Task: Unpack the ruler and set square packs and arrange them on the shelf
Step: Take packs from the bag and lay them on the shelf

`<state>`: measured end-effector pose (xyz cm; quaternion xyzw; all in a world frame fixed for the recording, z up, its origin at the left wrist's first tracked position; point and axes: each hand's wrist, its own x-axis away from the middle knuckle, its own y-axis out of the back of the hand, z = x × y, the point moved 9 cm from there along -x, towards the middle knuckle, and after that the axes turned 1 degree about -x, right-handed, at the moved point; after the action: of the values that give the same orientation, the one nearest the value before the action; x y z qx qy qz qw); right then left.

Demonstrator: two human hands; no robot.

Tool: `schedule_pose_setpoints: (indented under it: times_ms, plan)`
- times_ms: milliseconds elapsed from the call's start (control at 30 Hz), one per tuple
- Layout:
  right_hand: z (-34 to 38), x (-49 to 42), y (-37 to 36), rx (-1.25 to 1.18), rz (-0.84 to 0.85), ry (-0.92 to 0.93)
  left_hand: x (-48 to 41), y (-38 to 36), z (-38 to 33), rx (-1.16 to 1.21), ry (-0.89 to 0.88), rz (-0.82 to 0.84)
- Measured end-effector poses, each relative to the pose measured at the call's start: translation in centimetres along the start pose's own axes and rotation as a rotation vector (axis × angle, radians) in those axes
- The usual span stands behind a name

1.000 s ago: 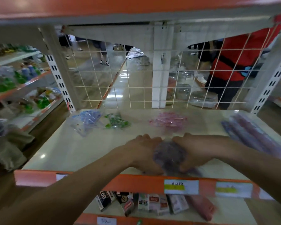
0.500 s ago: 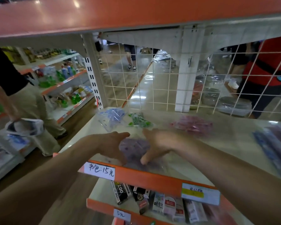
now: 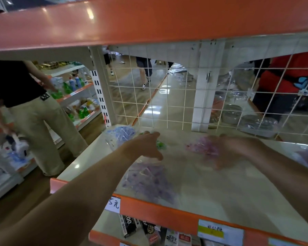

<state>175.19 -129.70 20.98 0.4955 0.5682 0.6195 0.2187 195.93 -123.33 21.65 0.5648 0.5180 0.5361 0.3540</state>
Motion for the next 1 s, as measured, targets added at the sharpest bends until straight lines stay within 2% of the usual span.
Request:
schedule_pose_setpoints:
  times_ms: [100,233,433,600,833,933,1000]
  plan:
    - [-1.1,-3.7,-1.7,0.002,0.034,0.02,-1.2,-0.6,0.3,0.001,0.026,0.033]
    - [1.8,-0.5,0.9,-0.025,0.04,0.042,-2.0,-1.0,0.3,-0.011,0.018,0.049]
    - [5.2,-1.8,2.5,-0.098,-0.055,0.118,-2.6,0.1,0.9,-0.1,0.006,-0.082]
    - [7.2,-4.6,2.5,-0.077,0.002,0.139,-2.9,0.3,2.2,-0.075,0.055,-0.113]
    - [8.3,-4.9,2.5,0.059,0.066,0.169,1.1,2.3,3.9,0.134,0.003,-0.134]
    - [6.9,-6.5,2.9,-0.043,-0.077,0.16,3.6,2.3,4.0,0.229,-0.046,-0.097]
    - [6.3,-7.3,2.7,0.003,-0.108,0.155,4.9,1.1,2.8,0.256,-0.09,-0.007]
